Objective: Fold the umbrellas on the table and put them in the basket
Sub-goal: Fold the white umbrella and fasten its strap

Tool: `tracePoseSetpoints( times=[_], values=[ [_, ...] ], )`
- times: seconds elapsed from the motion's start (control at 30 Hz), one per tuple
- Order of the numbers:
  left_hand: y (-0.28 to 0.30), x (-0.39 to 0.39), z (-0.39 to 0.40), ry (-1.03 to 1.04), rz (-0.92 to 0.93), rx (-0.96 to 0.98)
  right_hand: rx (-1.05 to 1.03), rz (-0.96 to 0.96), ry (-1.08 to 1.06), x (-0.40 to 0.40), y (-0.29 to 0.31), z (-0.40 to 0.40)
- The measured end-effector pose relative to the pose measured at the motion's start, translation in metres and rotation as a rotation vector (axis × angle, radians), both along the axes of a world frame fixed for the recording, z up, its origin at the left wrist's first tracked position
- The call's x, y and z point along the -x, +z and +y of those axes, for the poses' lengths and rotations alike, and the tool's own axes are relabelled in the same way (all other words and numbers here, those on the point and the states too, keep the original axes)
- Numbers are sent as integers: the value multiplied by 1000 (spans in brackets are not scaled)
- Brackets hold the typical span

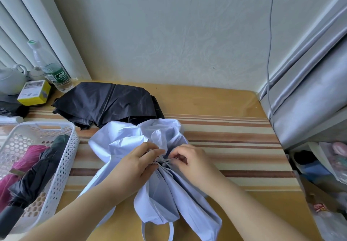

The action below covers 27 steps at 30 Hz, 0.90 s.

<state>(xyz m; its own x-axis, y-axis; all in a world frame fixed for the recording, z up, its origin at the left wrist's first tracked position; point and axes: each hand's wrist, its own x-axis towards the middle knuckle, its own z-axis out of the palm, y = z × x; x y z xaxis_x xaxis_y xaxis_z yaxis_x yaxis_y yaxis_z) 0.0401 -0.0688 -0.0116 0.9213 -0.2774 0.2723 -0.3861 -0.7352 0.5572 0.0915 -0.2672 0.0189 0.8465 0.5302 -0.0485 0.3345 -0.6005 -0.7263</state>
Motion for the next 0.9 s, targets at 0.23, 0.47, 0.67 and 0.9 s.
tracePoseSetpoints(
  times=[0.23,0.47,0.67,0.9],
  values=[
    [4,1,-6,17,62,52,-81,182,-11,-1,6,6],
    [2,-1,-8,46,85,61,137,-14,69,-7,1,-6],
    [-1,-2,-8,113,126,97,176,18,168,-8,7,-2],
    [-1,0,-11,207,-65,-12,203,-265,147,-6,8,-1]
  ],
)
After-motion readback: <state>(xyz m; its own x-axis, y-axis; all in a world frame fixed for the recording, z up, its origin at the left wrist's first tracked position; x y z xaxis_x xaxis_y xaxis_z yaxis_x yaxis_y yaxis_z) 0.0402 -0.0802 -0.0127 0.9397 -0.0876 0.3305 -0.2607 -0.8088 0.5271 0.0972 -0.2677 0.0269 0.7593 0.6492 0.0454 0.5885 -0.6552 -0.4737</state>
